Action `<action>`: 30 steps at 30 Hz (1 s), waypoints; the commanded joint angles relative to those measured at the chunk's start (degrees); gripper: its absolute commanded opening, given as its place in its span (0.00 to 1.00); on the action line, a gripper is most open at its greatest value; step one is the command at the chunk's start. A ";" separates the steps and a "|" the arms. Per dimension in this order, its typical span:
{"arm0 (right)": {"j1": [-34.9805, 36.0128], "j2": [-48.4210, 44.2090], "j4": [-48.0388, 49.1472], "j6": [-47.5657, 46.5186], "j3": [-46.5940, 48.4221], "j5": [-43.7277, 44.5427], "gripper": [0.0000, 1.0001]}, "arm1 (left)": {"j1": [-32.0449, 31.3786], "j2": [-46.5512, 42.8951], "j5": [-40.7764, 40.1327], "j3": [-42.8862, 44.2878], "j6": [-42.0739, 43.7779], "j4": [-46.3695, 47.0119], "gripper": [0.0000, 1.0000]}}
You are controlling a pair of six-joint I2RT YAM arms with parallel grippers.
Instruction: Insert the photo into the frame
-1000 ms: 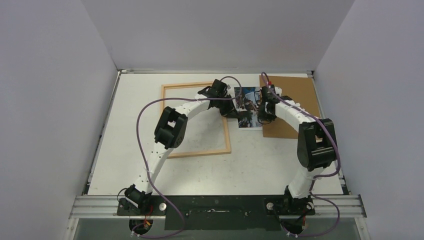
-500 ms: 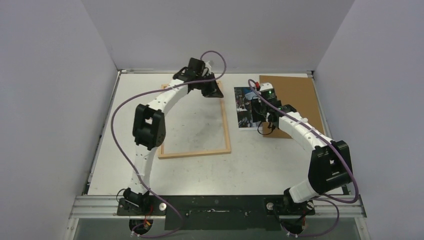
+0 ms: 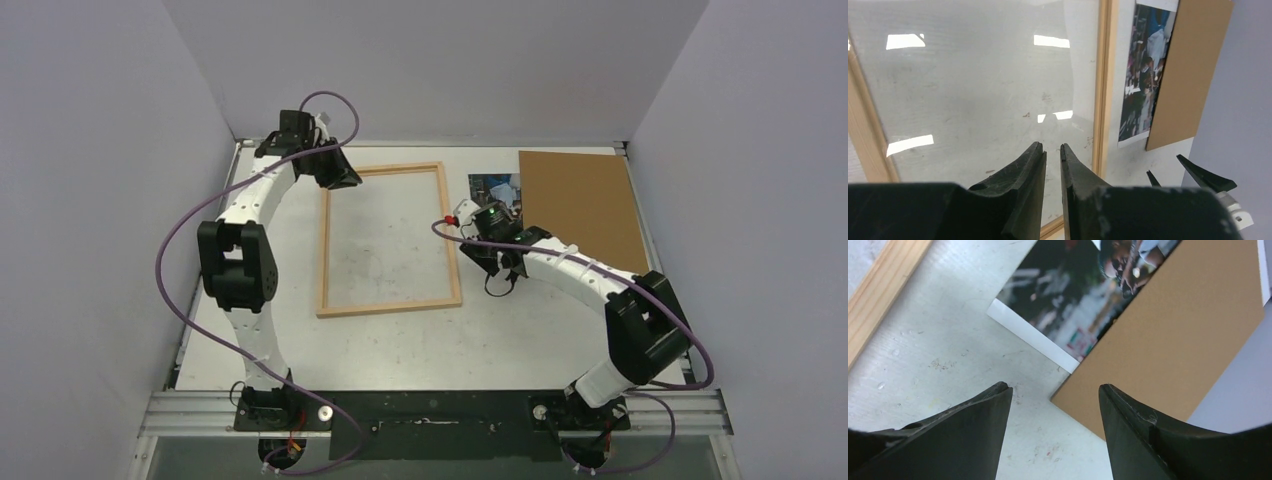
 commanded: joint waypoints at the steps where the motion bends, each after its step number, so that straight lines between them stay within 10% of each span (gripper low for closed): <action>1: 2.76 2.74 0.33 -10.02 1.03 3.35 0.65 | 2.32 -3.53 2.87 -2.92 0.73 0.43 0.17; 30: 8.88 17.86 21.61 -21.87 -5.42 15.50 0.63 | 13.20 -2.52 11.65 -12.81 -5.18 11.01 0.17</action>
